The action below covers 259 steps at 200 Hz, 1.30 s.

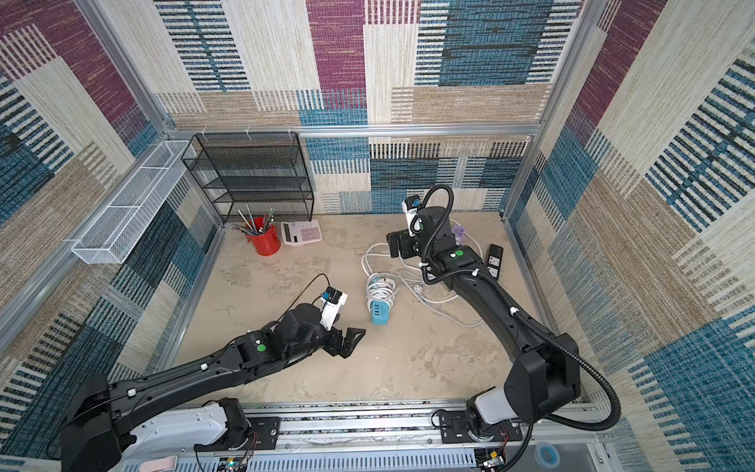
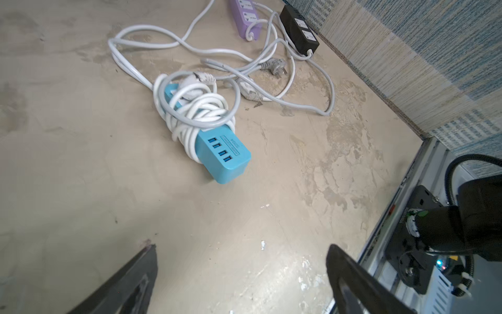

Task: Unwrap the cord wrapped around the power strip
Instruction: Pick up the power strip from the center of the board.

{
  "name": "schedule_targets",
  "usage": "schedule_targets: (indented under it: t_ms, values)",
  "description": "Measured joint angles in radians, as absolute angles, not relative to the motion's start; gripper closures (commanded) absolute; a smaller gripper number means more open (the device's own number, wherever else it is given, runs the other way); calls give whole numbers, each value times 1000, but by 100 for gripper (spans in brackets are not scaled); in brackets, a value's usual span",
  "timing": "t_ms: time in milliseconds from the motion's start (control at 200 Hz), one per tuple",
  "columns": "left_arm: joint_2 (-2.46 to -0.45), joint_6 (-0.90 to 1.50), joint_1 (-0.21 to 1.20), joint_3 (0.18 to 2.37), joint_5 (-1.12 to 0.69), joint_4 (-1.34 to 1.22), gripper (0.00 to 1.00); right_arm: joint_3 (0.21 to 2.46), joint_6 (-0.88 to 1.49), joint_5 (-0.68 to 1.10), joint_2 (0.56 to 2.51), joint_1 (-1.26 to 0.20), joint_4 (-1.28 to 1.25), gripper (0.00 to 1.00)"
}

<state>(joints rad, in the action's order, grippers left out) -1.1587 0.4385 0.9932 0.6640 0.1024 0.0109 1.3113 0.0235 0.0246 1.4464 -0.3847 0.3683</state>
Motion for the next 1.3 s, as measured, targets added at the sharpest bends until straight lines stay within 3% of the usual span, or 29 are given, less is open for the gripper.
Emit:
schedule_targets:
  t_ms: [561,926,1297]
  values:
    - [-1605,818,1032,548,173,-765,4,1296,10,15,1422,-382,372,2]
    - [-1698,910,1032,538,239,-894,5,1289,7,15,1412,-382,371,2]
    - [-1808,942,1016,566,255,-981,13,1288,7,15,1408,-382,371,2]
